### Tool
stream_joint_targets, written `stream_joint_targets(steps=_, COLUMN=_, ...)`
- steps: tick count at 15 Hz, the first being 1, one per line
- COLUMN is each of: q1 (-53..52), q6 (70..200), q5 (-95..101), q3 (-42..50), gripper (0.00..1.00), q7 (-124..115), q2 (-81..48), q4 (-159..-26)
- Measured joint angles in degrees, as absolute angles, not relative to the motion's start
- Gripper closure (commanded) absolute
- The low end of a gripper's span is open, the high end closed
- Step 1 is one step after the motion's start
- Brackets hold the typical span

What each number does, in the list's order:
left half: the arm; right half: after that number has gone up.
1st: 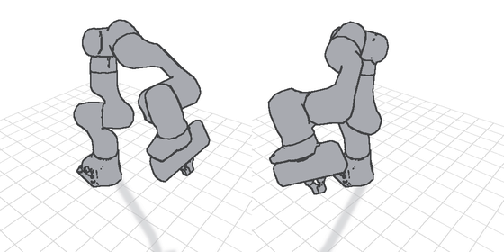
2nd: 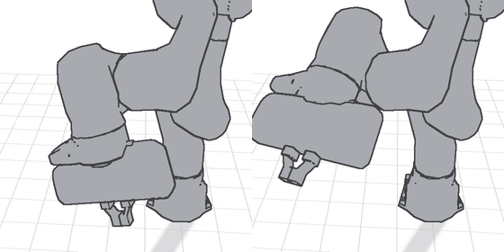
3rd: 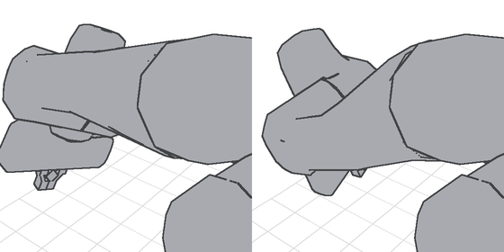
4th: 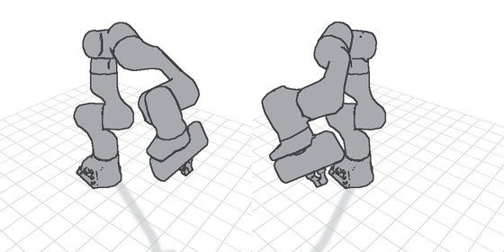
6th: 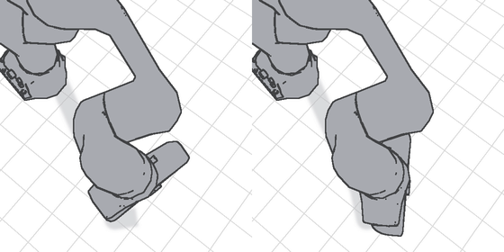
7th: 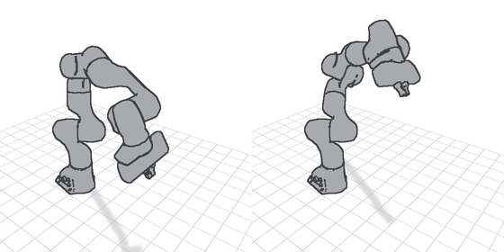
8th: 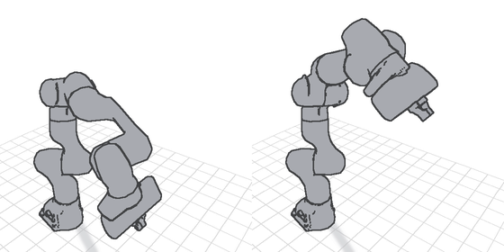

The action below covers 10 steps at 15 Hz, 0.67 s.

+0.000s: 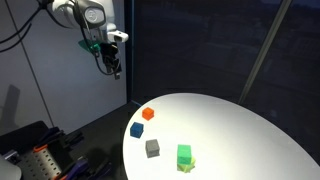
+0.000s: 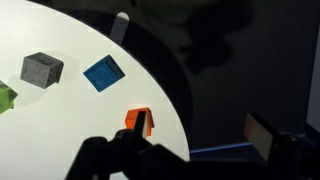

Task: Put the grey block on the table

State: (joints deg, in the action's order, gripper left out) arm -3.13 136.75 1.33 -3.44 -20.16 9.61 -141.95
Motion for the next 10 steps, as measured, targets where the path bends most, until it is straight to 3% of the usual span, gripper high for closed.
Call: stream_joint_targets(steps=10, q1=-3.1, q6=136.32, q5=0.83, q3=-3.84, gripper=0.0, q7=-20.16, q2=12.78, q4=-143.38)
